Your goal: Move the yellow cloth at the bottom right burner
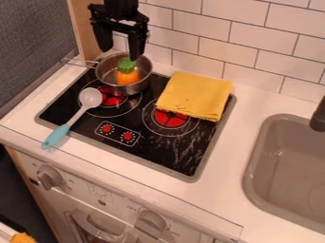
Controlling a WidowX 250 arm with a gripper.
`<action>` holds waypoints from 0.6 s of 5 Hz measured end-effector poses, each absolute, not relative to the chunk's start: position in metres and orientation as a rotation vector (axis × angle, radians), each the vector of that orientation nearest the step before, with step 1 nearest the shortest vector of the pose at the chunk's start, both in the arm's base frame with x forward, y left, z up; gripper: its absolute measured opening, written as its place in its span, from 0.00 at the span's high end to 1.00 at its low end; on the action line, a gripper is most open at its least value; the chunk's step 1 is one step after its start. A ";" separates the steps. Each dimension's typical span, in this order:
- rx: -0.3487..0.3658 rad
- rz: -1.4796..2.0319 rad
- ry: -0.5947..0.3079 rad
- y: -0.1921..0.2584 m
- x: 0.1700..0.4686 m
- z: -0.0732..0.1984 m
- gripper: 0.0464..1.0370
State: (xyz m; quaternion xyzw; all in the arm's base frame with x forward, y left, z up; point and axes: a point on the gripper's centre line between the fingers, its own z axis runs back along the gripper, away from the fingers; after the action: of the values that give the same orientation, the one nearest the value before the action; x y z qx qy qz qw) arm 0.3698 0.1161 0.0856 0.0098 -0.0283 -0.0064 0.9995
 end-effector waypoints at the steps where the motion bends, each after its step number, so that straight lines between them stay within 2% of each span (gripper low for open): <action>1: 0.004 -0.016 -0.017 0.114 0.368 0.070 0.04; 3: -0.063 -0.203 -0.049 0.042 0.387 0.073 0.04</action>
State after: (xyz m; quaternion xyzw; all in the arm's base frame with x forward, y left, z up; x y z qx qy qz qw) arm 0.3868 0.0415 0.0730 -0.0313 -0.0247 -0.1014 0.9940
